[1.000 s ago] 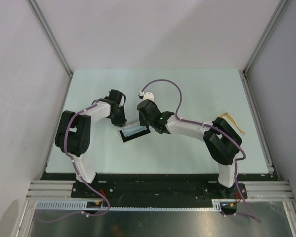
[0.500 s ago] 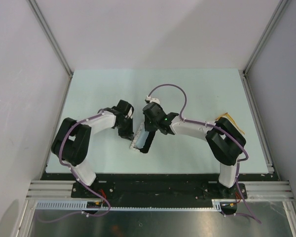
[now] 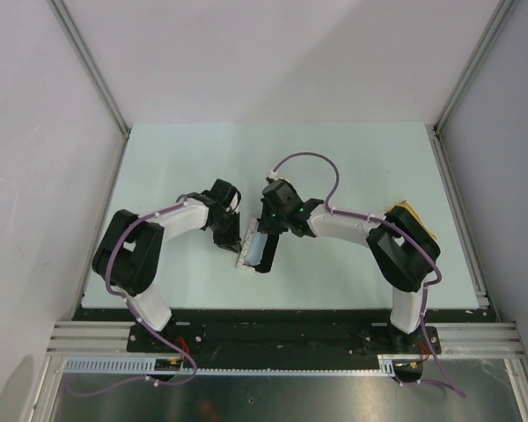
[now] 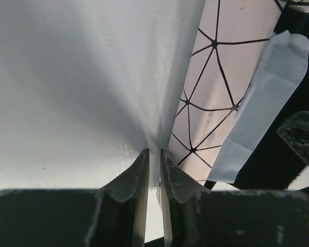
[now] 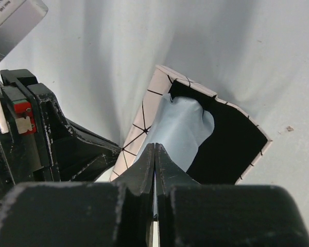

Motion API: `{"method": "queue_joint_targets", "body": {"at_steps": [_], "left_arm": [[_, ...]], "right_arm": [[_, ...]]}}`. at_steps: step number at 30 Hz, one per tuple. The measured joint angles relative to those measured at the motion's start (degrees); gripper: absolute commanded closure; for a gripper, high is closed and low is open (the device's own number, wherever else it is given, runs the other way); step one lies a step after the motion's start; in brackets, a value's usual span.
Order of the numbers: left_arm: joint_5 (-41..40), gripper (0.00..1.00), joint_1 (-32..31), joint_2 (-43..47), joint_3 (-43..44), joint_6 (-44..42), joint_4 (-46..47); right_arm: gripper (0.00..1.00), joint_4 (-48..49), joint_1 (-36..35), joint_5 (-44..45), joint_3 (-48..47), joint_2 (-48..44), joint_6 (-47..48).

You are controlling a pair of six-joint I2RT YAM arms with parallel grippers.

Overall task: Organize the sunglasses
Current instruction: Rotate the sunglasses case at the center of the board, then smooth out the folded cleaning cloth from the sunglasses case.

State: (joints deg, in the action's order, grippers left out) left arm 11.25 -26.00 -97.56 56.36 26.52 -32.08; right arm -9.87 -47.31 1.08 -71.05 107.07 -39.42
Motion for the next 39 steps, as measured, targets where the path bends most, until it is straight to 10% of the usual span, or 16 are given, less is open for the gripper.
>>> {"method": "queue_joint_targets", "body": {"at_steps": [39], "left_arm": [[0.9,0.81,0.0,0.0,0.9,0.4,-0.3]], "right_arm": [[1.0,5.1,1.3,-5.9,0.0,6.7,-1.1]]}}
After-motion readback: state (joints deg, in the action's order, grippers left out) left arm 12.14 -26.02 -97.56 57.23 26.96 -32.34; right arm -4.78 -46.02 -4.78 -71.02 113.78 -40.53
